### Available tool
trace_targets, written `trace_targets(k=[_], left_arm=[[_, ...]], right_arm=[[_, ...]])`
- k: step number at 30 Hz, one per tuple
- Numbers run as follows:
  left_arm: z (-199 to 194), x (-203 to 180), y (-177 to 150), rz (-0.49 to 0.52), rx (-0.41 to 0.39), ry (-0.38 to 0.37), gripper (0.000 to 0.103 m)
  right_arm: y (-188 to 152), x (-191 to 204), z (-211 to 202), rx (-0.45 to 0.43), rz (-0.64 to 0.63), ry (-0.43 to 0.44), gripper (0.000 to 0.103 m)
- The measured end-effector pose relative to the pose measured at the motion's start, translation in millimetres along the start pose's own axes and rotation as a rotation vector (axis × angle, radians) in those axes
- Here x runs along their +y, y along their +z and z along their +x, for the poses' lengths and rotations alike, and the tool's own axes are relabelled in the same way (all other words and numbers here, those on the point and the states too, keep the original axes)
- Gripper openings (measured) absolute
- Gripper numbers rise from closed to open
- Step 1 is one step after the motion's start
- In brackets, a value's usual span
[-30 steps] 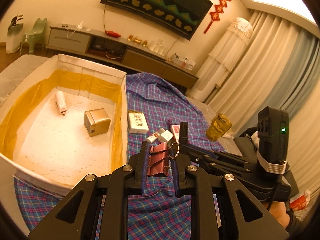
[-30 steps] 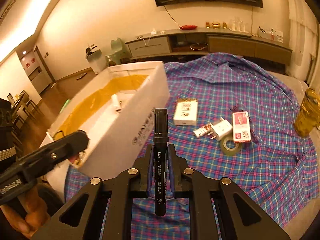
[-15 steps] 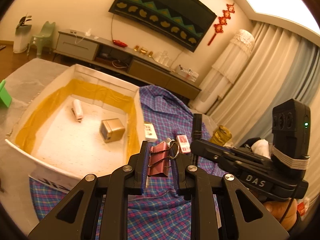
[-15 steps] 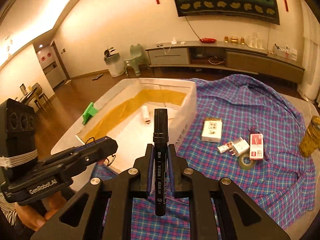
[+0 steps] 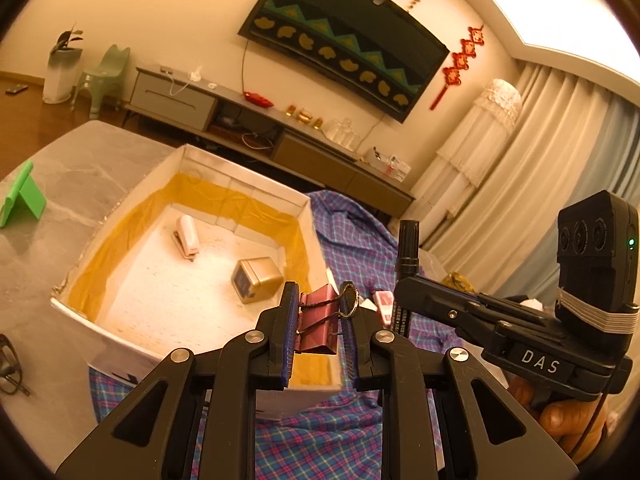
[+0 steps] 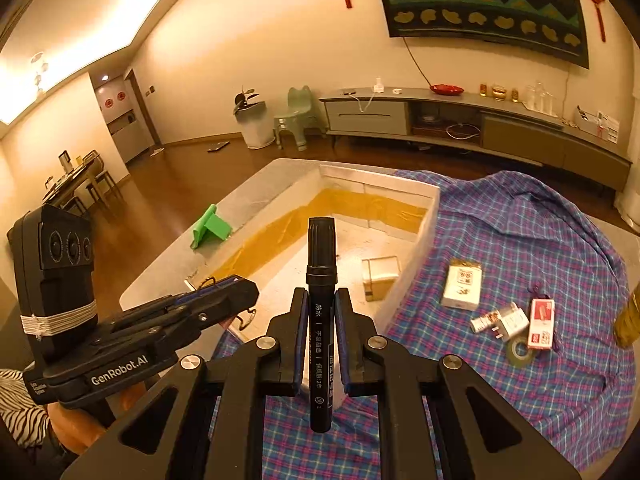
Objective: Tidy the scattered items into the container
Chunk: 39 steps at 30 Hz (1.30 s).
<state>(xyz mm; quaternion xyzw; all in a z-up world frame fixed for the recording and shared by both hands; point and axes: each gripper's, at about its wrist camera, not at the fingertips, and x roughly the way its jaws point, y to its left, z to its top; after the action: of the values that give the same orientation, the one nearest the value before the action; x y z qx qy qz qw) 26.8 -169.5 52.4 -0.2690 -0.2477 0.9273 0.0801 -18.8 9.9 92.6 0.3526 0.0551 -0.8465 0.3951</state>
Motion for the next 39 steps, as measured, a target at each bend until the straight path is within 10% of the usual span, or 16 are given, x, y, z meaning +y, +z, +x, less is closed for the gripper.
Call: trace_targets(k=[39], left_arm=[[37,90,60,-0.051,0.026,0.124,0.020]], right_arm=[[87,19,93,0.054,-0.063,0.018,0.015]])
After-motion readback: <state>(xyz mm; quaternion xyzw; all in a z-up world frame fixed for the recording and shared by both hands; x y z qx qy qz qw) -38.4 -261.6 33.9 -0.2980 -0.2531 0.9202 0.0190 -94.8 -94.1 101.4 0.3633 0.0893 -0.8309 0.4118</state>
